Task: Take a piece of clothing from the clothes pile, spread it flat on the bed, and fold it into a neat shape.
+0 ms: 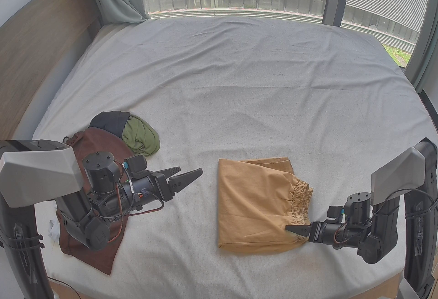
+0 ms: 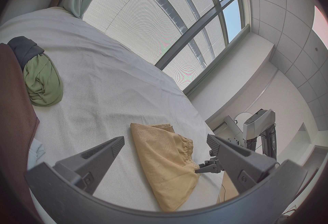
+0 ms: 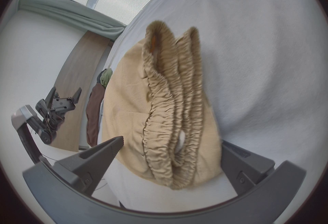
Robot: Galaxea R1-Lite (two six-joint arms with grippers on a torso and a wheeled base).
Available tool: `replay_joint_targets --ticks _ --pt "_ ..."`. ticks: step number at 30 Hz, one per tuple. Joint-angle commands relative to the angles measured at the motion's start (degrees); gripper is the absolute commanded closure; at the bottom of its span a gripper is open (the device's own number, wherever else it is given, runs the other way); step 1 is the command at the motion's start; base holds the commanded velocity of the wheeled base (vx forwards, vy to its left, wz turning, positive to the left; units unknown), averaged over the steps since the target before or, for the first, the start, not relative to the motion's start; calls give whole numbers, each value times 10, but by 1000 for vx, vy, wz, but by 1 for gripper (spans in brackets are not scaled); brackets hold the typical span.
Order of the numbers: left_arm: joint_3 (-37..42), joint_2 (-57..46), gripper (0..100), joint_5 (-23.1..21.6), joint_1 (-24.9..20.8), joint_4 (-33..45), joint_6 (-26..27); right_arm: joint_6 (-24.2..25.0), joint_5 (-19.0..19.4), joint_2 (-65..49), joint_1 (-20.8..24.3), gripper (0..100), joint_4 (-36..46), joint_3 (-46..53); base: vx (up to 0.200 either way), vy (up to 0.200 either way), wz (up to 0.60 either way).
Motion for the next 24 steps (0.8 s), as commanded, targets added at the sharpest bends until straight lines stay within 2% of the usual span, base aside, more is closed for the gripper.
replay_joint_targets --ticks 1,3,13,14,24 --pt "0 7 0 0 2 -1 0 52 3 -13 35 0 3 -27 0 0 0" --pt "0 8 0 0 2 -1 1 65 2 -17 41 0 3 -30 0 0 0" --pt "0 7 0 0 2 -1 1 65 1 -20 41 0 2 -32 0 0 0" --pt "0 7 0 0 2 -1 1 65 1 -20 41 100 2 -32 0 0 0" --pt "0 8 0 0 2 -1 1 65 1 -20 42 100 2 -32 0 0 0"
